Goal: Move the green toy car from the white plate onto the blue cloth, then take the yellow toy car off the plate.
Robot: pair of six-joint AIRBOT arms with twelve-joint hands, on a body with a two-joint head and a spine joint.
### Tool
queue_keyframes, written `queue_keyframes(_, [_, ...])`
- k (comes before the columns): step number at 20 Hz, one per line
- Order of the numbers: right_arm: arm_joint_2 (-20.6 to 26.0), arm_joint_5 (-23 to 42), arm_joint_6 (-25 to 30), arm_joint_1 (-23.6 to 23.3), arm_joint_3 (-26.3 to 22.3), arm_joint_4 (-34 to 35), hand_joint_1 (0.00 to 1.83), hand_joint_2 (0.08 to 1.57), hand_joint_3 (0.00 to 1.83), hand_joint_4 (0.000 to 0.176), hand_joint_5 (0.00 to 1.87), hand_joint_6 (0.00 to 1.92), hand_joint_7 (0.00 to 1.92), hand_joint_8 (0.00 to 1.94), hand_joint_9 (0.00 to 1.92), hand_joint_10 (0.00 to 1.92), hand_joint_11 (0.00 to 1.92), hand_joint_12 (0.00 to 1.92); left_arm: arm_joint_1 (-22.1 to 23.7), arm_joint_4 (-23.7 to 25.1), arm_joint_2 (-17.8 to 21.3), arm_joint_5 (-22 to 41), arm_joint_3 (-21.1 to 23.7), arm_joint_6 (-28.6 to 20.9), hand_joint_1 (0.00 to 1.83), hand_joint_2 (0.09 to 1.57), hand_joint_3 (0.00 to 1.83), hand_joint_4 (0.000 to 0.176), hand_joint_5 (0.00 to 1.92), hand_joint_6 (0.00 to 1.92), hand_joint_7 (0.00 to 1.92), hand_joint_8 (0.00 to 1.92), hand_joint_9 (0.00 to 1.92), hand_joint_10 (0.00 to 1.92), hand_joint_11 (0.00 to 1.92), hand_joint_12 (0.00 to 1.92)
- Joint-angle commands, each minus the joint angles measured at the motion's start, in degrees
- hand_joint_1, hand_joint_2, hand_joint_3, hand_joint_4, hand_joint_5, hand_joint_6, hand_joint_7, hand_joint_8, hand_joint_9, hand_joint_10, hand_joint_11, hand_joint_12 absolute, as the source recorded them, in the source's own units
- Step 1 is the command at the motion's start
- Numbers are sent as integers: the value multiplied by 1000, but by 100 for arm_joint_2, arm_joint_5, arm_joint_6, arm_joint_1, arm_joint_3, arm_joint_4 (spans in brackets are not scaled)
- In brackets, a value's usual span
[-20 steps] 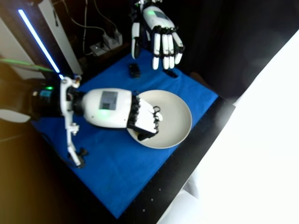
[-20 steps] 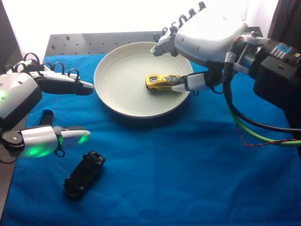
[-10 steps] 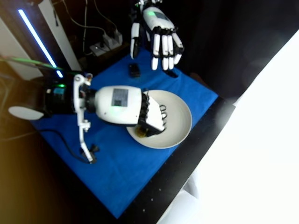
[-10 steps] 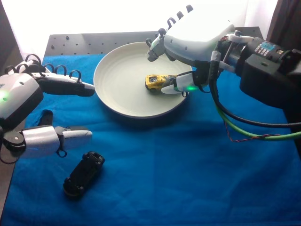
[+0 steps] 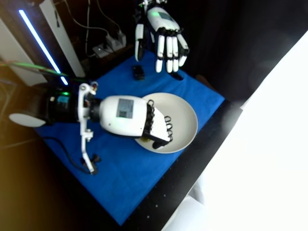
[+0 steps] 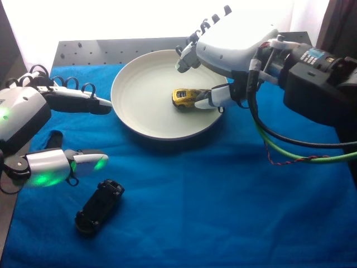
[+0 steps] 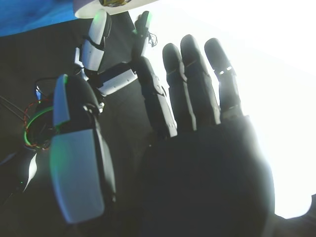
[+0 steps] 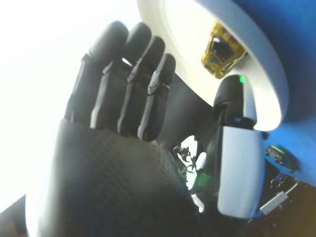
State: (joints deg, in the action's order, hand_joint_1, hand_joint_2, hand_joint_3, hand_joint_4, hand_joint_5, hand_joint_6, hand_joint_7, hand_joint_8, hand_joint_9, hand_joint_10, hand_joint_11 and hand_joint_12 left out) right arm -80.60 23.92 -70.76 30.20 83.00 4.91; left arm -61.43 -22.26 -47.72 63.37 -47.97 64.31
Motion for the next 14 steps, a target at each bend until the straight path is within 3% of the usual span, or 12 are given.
queue_keyframes(1, [-12,630,-32,-96,20,-7,891,989,0,0,773,0,864,217,694,892,484,1594,45,100,6,739,-20,-25,748,1024,0,94,745,0,594,1,556,15,18,1266])
queue_keyframes(3, [-12,630,-32,-96,20,-7,909,988,0,0,781,2,854,163,664,886,461,1595,45,100,6,739,-20,-25,746,1028,1,110,742,0,590,0,534,5,0,1237])
queue_keyframes(6, [-24,618,-32,-96,30,-5,921,987,1,0,770,0,823,40,642,625,378,1444,45,99,6,744,-19,-25,747,1024,0,117,756,5,612,8,558,14,4,1261])
queue_keyframes(7, [-35,605,-32,-96,40,-5,934,997,1,0,758,0,856,43,679,673,408,1501,45,99,6,748,-17,-25,758,1024,0,100,757,4,622,11,559,14,13,1238])
queue_keyframes(11, [-103,511,-33,-95,105,-5,945,1014,1,0,758,1,905,48,627,948,462,1595,45,99,7,764,-10,-26,775,1025,2,82,751,0,625,8,560,13,2,1268])
queue_keyframes(12, [-129,482,-33,-95,127,-5,957,1022,1,0,736,0,871,31,596,911,426,1557,45,98,7,768,-9,-26,786,1028,2,74,749,0,612,3,559,13,8,1275])
queue_keyframes(14, [-172,435,-33,-95,168,-5,959,1027,0,0,734,4,812,3,569,708,352,1471,45,97,5,768,-8,-26,769,1025,0,77,745,0,597,1,567,16,25,1312])
